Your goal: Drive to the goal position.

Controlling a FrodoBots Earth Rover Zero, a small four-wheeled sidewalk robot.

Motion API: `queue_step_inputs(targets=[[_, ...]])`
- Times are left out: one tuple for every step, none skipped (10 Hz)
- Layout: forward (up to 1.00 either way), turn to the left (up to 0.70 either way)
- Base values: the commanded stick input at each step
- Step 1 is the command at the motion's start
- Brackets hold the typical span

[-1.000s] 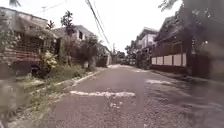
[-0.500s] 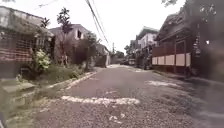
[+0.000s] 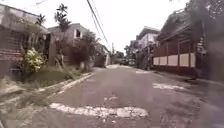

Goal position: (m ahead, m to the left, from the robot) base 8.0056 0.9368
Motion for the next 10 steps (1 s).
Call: queue_step_inputs(targets=[[0.7, 0.0], [0.7, 0.0], [0.7, 0.0], [0.7, 0.0], [0.7, 0.0], [0.7, 0.0], [0.7, 0.0], [0.7, 0.0], [0.7, 0.0], [0.7, 0.0]])
